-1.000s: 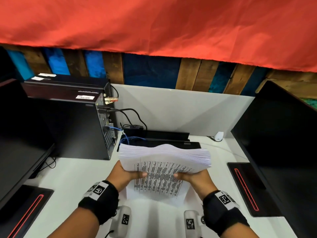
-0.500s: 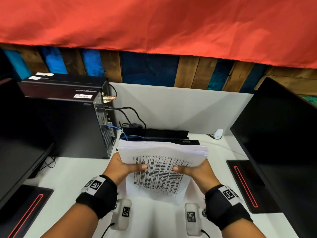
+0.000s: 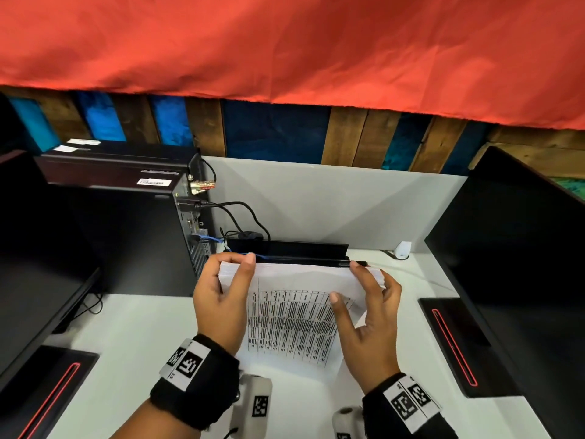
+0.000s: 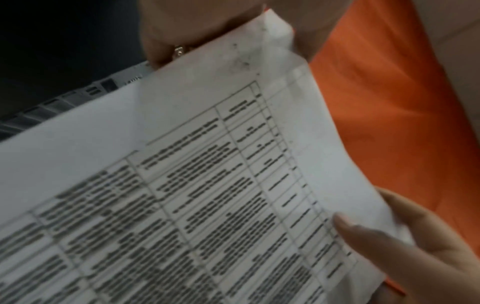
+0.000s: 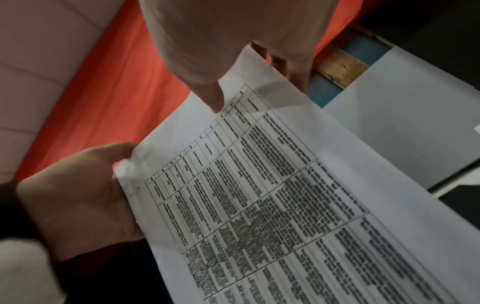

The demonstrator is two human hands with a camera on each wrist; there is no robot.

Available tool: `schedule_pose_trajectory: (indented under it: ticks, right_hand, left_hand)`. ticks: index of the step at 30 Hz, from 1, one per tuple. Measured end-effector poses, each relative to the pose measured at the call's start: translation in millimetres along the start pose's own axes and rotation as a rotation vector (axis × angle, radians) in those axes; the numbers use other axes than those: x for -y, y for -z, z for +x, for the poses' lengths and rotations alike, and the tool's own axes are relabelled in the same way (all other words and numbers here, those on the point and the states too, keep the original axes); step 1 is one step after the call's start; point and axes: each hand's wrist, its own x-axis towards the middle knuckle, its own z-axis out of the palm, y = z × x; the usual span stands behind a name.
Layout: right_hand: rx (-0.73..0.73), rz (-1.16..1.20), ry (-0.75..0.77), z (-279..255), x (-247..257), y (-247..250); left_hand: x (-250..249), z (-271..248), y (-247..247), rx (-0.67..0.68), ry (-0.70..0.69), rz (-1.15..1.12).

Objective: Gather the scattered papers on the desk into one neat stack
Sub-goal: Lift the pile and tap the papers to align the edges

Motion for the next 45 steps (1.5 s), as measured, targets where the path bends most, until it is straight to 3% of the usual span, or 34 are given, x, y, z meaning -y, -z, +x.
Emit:
schedule_pose_trajectory:
  ticks: [2,11,21,24,28,31,37,45]
  right_hand:
    - [0.018,-0.016,-0.03,-3,2,-1]
    - [-0.066,-0.102,0.15,-8,-3,1]
    - [-0.102,-0.076,0.132,-7,-3,0]
    - [-0.096,0.033,0.068,-7,-5,-2]
    - [-0.076,0.384,-0.157,-12,-5,-2]
    - [0.016,0.403,-0.2,-15,-5,1]
    - [0.029,0.406,-0.213,-15,-4,1]
    - [-0.054,0.391,-0.184,-13,1,-1]
  left_hand:
    - [-2,2,-3,-0.042,0.014,0.006]
    - [1,-5,2,0.009,0.065,-0.013]
    - [4,-8,7,0.112,0.058,-0.059]
    - [8,-10,11,0.175,0.084,-0.104]
    - [13,-14,18,0.207,0.129,-0.118]
    - [18,-20,22,0.213,0.116,-0.079]
    - [24,-24,24,0.243,0.13,-0.086]
    - [22,-24,23,0.257,0.165,-0.118]
